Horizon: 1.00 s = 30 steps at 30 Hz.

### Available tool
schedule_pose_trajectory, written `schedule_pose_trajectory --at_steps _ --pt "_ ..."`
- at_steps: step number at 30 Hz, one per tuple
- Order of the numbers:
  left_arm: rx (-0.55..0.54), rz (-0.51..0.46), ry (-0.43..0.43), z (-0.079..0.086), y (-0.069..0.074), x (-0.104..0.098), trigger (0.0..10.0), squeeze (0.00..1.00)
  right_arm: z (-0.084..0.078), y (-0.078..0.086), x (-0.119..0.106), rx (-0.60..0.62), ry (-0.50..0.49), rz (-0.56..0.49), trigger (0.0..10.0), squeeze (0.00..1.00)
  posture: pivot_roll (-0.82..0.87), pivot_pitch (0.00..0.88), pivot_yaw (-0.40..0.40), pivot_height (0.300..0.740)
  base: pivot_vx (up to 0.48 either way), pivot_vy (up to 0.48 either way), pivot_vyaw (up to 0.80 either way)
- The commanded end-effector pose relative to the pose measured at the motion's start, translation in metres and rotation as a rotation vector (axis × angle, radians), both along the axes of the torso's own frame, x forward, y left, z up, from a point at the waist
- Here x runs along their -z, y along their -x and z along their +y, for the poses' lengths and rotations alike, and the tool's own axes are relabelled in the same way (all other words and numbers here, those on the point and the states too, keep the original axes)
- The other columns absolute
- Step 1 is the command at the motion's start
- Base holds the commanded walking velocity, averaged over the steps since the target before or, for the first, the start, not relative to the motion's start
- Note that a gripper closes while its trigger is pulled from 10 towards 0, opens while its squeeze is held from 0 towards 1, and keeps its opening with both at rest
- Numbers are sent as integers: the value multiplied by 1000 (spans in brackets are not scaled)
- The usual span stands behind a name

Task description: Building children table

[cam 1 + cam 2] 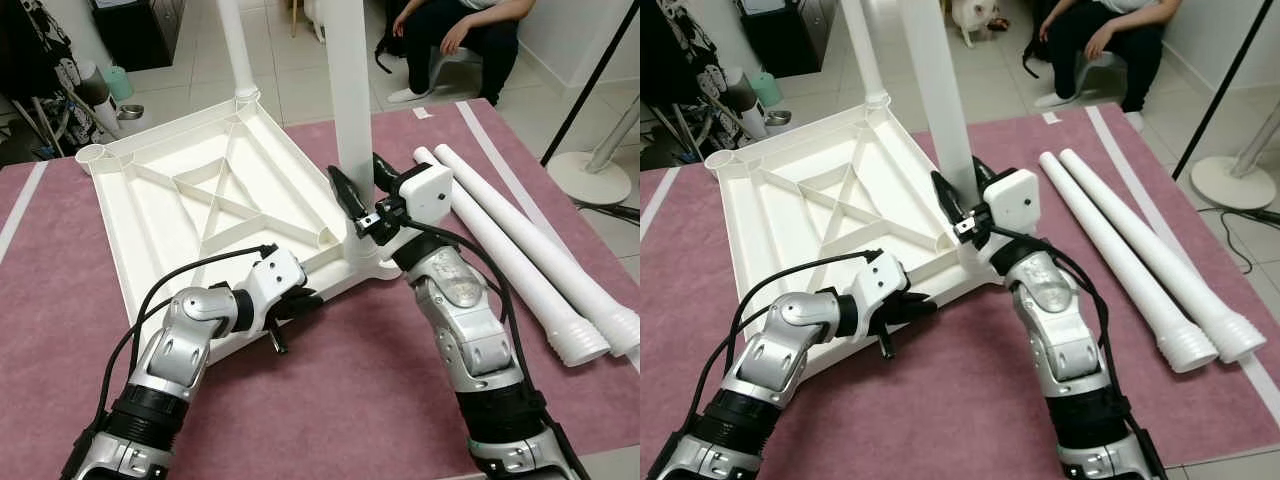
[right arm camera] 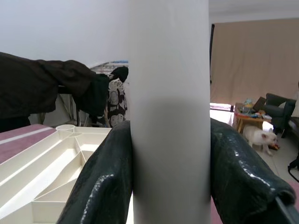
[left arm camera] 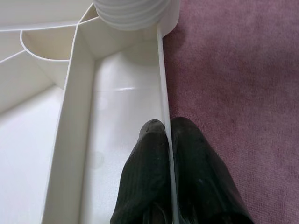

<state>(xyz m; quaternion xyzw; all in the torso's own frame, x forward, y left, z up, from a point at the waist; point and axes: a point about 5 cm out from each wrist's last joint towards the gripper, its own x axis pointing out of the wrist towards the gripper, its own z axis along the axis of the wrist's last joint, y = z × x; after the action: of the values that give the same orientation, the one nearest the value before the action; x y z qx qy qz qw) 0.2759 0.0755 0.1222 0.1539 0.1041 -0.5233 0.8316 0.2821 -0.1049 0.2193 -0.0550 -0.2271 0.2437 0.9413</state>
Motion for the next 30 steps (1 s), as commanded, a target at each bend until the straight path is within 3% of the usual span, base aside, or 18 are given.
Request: schedule_pose_trajectory --at_steps 1,8,10,12,14,16,19,23,30 --pt "-300 -223 109 8 -15 -31 10000 0 0 -3 5 9 2 29 10000 0 -42 0 141 740 0 0 0" --pt "-307 -227 96 9 -14 -29 10000 0 -6 -2 4 30 8 22 10000 0 -45 0 142 740 0 0 0" --pt "-253 -219 -19 10 -12 -18 10000 0 -19 -2 -3 89 -21 0 10000 0 -47 0 144 740 0 0 0" --pt "-231 -212 -52 10 -11 -15 10000 0 -21 -3 -4 97 -30 -1 10000 0 -47 0 144 740 0 0 0" --pt "-122 -210 -201 9 -5 1 10000 0 -28 -3 -6 117 -48 2 10000 0 -47 0 146 740 0 0 0" --pt "-93 -196 -244 8 -4 6 10000 0 -30 -3 -6 123 -53 3 10000 0 -47 0 146 740 0 0 0" --pt "-127 -132 -246 3 -9 14 10000 0 -34 -1 -5 134 -56 7 10000 0 -52 0 153 740 0 0 0" --pt "-124 -137 -197 -8 -13 9 10000 0 -32 2 1 135 -50 17 10000 0 -71 0 175 740 0 0 0" --pt "-113 -150 -192 -10 -14 6 10000 0 -19 0 6 106 -26 14 10000 0 -63 0 177 740 0 0 0"
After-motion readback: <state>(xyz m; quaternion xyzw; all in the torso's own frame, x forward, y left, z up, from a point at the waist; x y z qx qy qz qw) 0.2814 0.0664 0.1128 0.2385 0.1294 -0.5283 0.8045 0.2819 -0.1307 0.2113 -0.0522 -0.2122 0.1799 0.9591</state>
